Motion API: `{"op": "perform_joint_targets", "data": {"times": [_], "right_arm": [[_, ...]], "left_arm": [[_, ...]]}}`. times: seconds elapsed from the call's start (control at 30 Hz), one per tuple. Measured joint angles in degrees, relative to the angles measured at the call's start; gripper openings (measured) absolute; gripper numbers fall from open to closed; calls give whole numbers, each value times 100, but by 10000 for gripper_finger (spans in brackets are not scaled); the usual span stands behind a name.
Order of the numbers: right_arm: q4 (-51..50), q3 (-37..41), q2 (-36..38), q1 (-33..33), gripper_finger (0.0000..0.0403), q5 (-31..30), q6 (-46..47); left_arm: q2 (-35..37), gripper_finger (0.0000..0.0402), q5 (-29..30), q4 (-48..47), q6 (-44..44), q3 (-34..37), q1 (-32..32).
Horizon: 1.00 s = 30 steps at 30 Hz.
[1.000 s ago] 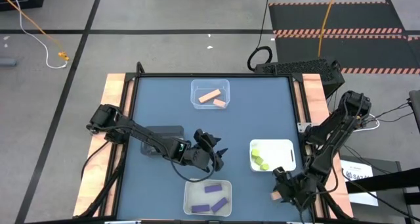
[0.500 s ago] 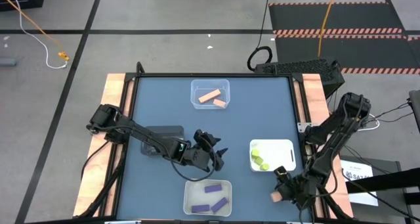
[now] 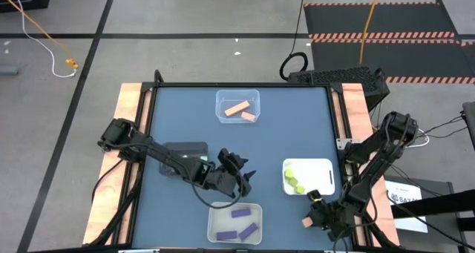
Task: Sort & place blocks by color
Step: Put the orange block into the transparent bin
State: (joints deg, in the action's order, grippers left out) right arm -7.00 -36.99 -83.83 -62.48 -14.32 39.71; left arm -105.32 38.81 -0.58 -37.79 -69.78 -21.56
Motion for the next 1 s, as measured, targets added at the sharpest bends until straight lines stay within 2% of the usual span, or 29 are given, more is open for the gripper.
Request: {"op": "perform_joint_targets", "data": {"times": [0.07,0.27,0.43,0.6,0.83,0.9,1.0], "right_arm": [[75,2,0,0,112,65,139],[680,24,164,0,112,364,400],[1124,22,776,90,112,1,311],[1222,20,1529,286,112,-1153,-127],[1537,20,2323,765,129,-3344,-1818],[1807,20,2476,996,128,-3755,-2487],[2561,20,2613,1427,119,-3965,-3742]], "left_arm": [[1,253,1,-33,1,0,-27],[0,253,2,-55,-12,0,-73],[0,253,2,-44,0,0,-99],[0,253,2,-46,0,0,-99],[0,253,2,-46,1,0,-99],[0,253,2,-46,1,0,-99],[0,253,4,-10,3,0,-96]]}}
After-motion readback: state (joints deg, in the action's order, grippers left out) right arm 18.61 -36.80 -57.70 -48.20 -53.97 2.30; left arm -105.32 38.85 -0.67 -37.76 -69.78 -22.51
